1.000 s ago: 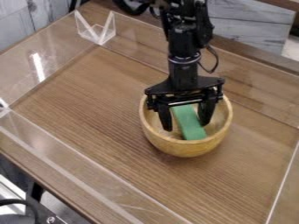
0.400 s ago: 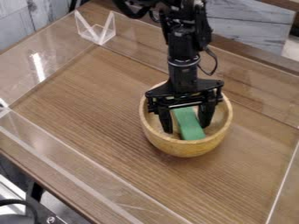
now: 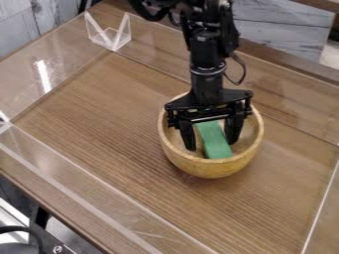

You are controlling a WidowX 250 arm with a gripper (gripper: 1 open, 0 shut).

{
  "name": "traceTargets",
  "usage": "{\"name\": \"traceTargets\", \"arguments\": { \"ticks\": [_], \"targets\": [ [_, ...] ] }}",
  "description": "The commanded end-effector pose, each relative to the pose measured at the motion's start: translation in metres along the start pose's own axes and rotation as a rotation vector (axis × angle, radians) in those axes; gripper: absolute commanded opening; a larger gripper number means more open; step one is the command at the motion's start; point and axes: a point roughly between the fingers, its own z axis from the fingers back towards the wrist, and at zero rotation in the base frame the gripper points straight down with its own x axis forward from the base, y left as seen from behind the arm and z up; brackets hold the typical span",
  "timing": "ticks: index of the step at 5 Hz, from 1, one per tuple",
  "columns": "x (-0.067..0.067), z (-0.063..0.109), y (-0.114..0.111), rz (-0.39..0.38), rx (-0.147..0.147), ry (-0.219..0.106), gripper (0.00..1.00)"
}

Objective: Remove the green block from inside the brown bowl and put it on the table

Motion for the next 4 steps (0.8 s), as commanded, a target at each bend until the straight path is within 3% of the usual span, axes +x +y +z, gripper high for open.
{"name": "traceTargets", "arguments": {
  "ticks": [1, 4],
  "targets": [
    [0.0113, 0.0136, -0.0089, 0.003, -0.046, -0.04, 1.0],
    [0.015, 0.0118, -0.0089, 0.013, -0.053, -0.033, 1.0]
  ]
}}
